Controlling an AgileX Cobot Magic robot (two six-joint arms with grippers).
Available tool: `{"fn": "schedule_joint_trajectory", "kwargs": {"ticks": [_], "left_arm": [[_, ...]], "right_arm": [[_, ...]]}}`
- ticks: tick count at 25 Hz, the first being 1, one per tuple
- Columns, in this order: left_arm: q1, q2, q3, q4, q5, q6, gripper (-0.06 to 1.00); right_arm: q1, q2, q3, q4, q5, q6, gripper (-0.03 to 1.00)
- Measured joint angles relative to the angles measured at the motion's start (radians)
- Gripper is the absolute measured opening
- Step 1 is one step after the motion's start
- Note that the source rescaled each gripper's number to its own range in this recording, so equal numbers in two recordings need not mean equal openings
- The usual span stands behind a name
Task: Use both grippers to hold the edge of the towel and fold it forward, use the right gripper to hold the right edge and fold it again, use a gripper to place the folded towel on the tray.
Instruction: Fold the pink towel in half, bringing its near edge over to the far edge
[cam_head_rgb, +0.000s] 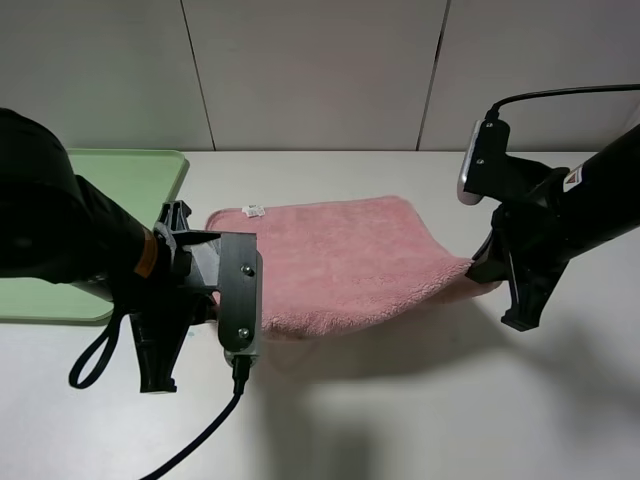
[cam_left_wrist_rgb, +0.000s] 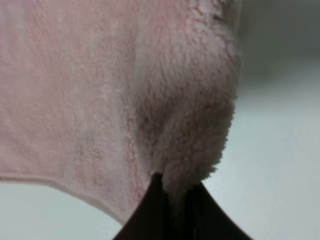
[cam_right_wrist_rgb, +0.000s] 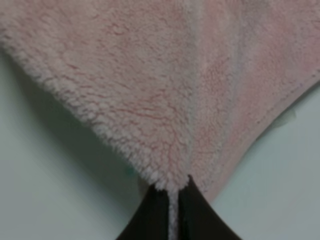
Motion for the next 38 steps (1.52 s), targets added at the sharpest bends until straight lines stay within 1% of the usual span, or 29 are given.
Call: {"fn": "schedule_joint_trajectory", "kwargs": {"ticks": [5, 8, 16, 21, 26, 31, 35, 38], "left_arm": [[-0.054, -0.076, 0.000, -0.008, 0.031, -0.007, 0.00], [-0.077, -0.114, 0.000, -0.009, 0.055, -0.053, 0.00], [-0.081, -0.158, 0.000, -0.012, 0.152, -0.124, 0.00], [-0.081, -0.195, 0.000, -0.014, 0.174, -0.163, 0.00], [-0.081, -0.214, 0.000, -0.015, 0.188, -0.176, 0.00], [-0.081, -0.216, -0.001, -0.015, 0.192, -0.222, 0.00], [-0.082, -0.216, -0.003, -0.012, 0.191, -0.285, 0.00], [-0.082, -0.216, -0.016, 0.020, 0.194, -0.351, 0.00]], "right_arm": [[0.000, -0.062, 0.001, -0.026, 0.061, 0.042, 0.00], [0.000, -0.095, 0.001, -0.030, 0.098, 0.063, 0.00], [0.000, -0.175, 0.001, -0.045, 0.184, 0.110, 0.00], [0.004, -0.220, 0.001, -0.058, 0.229, 0.145, 0.00], [0.008, -0.238, 0.001, -0.060, 0.241, 0.152, 0.00], [0.008, -0.238, 0.001, -0.071, 0.247, 0.154, 0.00], [0.008, -0.240, 0.001, -0.094, 0.240, 0.194, 0.00], [0.008, -0.228, 0.001, -0.105, 0.229, 0.201, 0.00]]}}
